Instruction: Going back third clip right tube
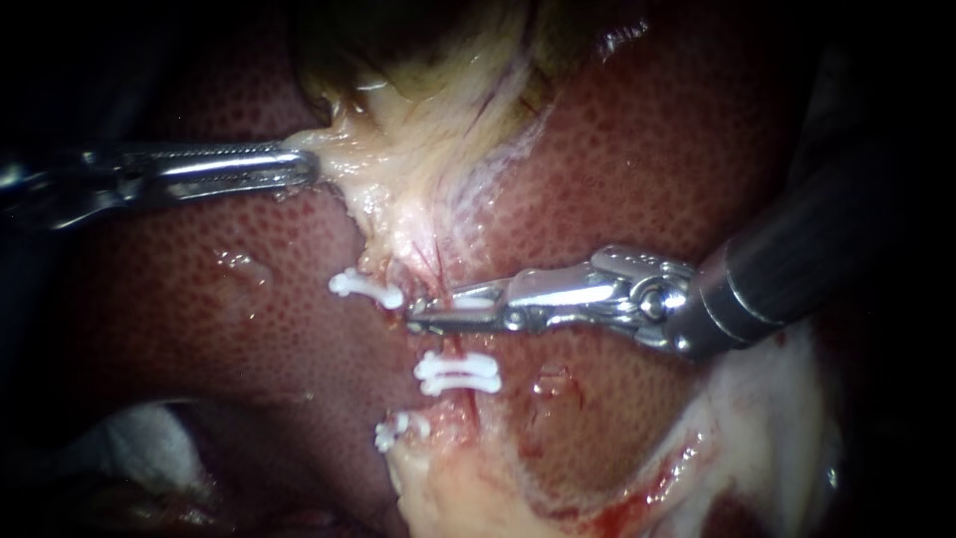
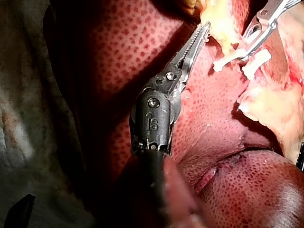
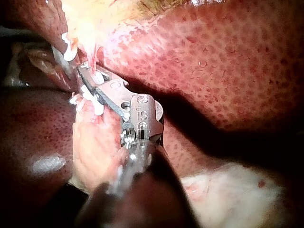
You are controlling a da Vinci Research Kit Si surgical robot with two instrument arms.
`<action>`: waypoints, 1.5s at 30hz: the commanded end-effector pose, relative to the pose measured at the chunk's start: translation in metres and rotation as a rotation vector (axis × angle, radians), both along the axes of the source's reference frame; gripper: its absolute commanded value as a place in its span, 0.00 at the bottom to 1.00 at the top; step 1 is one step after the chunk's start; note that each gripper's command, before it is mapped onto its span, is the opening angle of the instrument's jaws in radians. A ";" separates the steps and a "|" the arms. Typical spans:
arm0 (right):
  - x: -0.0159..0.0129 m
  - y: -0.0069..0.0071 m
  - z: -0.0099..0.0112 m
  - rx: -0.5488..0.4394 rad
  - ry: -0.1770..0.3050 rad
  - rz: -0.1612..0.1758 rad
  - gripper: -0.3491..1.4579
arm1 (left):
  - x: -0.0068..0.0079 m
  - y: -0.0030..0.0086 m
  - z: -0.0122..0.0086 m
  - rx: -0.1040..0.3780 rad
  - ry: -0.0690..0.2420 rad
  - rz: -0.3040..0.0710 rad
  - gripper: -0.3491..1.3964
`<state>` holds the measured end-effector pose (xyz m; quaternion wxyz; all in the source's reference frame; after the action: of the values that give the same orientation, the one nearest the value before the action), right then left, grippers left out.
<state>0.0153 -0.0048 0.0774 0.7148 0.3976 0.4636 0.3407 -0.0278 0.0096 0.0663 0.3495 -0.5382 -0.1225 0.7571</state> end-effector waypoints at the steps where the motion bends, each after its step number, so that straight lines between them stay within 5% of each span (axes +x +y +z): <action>1: 0.0001 -0.0001 0.0000 -0.001 0.000 0.000 0.00 | 0.0000 0.0000 0.0000 0.000 0.000 0.000 0.00; 9: 0.0002 -0.0001 0.0000 0.001 0.001 -0.006 0.00 | -0.0001 0.0000 -0.0001 0.000 0.000 0.000 0.00; 13: 0.0004 0.0000 0.0001 -0.126 0.048 0.001 0.37 | -0.0001 0.0000 -0.0001 0.000 0.001 0.000 0.00; 17: 0.0006 0.0004 0.0001 -0.217 0.059 -0.013 0.45 | -0.0001 -0.0001 -0.0001 -0.001 0.001 0.000 0.00; 21: 0.0004 0.0010 0.0002 -0.262 0.040 0.008 0.47 | -0.0001 -0.0001 -0.0001 -0.001 0.001 0.000 0.00; 35: -0.0040 0.0015 -0.0011 -0.281 0.050 -0.006 0.47 | -0.0001 -0.0001 0.0000 -0.001 0.001 -0.001 0.00; 45: -0.0016 0.0003 -0.0007 -0.276 0.068 -0.027 0.47 | -0.0001 -0.0002 0.0001 -0.002 0.001 -0.001 0.00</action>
<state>0.0142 -0.0048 0.0768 0.7508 0.3135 0.5255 0.2488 -0.0279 0.0095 0.0664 0.3496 -0.5380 -0.1215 0.7574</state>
